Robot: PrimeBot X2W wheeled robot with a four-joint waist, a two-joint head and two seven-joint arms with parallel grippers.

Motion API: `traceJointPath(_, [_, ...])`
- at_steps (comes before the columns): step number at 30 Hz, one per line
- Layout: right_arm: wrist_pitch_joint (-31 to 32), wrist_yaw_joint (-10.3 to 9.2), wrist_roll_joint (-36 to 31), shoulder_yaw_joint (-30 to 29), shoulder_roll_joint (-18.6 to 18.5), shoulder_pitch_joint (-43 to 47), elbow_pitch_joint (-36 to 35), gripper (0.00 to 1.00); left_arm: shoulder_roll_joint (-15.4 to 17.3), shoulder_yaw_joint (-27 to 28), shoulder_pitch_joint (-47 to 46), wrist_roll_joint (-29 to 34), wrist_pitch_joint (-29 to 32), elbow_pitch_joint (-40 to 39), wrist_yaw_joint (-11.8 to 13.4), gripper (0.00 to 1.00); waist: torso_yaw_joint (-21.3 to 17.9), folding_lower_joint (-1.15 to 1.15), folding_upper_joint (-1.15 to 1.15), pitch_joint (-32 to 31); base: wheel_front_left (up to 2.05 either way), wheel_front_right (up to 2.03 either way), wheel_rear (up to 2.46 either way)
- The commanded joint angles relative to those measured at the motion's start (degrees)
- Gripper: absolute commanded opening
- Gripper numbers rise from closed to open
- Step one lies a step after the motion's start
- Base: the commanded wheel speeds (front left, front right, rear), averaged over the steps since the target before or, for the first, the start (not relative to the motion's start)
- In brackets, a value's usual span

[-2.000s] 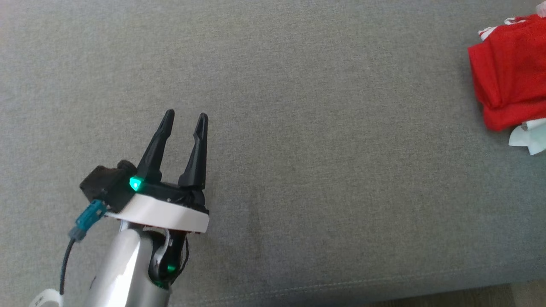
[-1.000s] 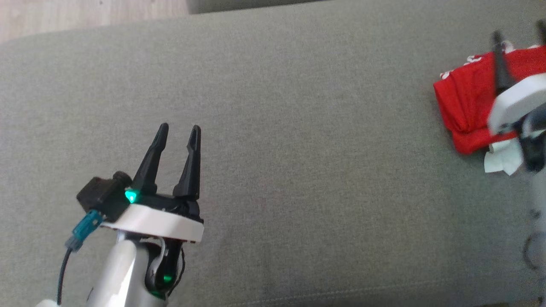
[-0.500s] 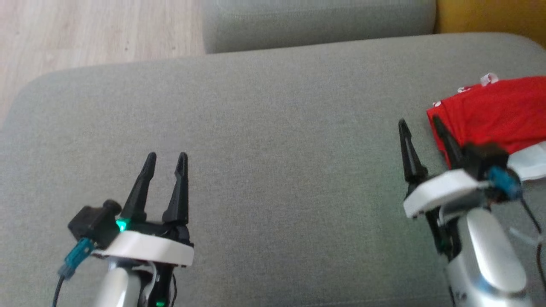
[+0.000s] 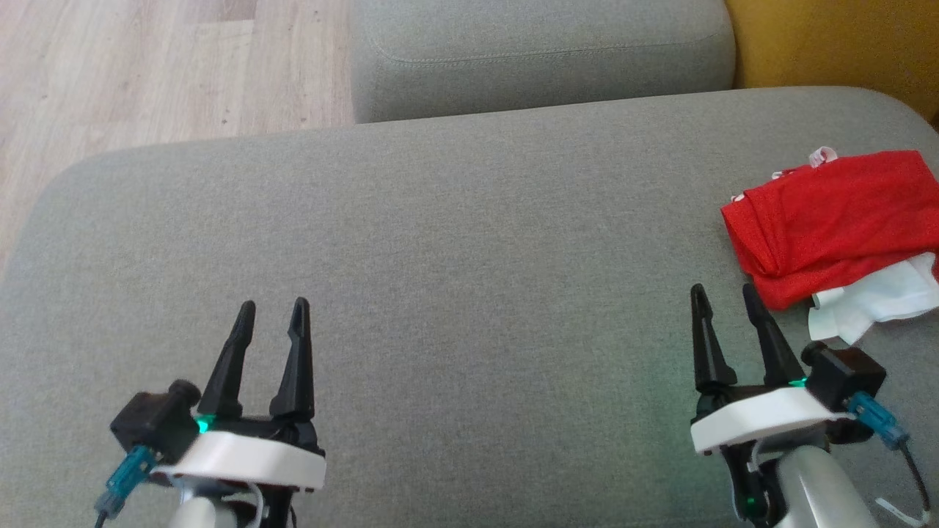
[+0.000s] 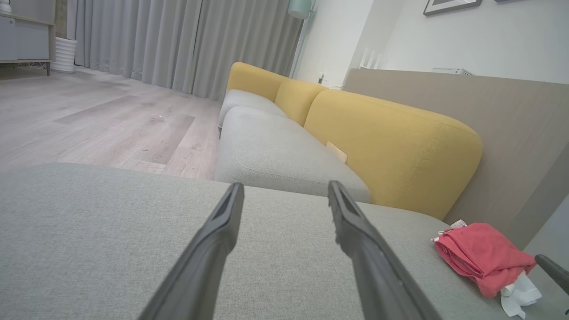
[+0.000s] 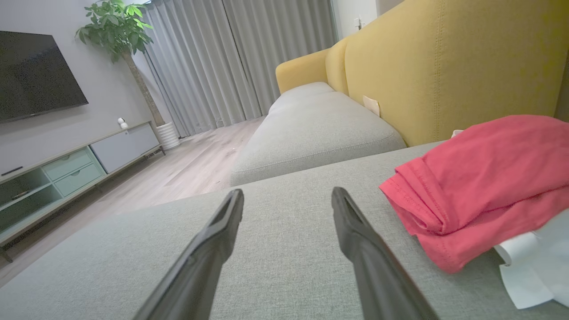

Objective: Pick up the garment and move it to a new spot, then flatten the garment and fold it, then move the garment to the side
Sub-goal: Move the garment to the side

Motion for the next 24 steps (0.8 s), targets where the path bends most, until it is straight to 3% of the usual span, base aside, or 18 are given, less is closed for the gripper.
traceJointPath(1, [-0.79, -0.05, 0.21, 1.59, 0.16, -1.63, -1.73, 1.0, 0.15, 1.98, -1.66, -0.06, -0.69, -2.16, 0.27, 1.0, -0.02, 0.0, 0.0, 0.01, 0.0, 0.0, 0.0])
traceJointPath(8, [-1.08, -0.05, 0.13, 1.94, 0.16, -2.1, -1.8, 1.0, 0.15, 2.61, -1.59, -0.5, -0.69, -2.84, 2.3, 1.0, -0.12, 0.0, 0.0, 0.1, 0.0, 0.0, 0.0])
traceJointPath(24, [-1.19, -0.05, 0.04, 1.79, 0.17, -1.91, -2.22, 1.0, 0.15, 2.73, -1.39, -1.65, -0.69, -1.73, 1.77, 1.0, 0.0, 0.0, 0.0, 0.4, 0.0, 0.0, 0.0])
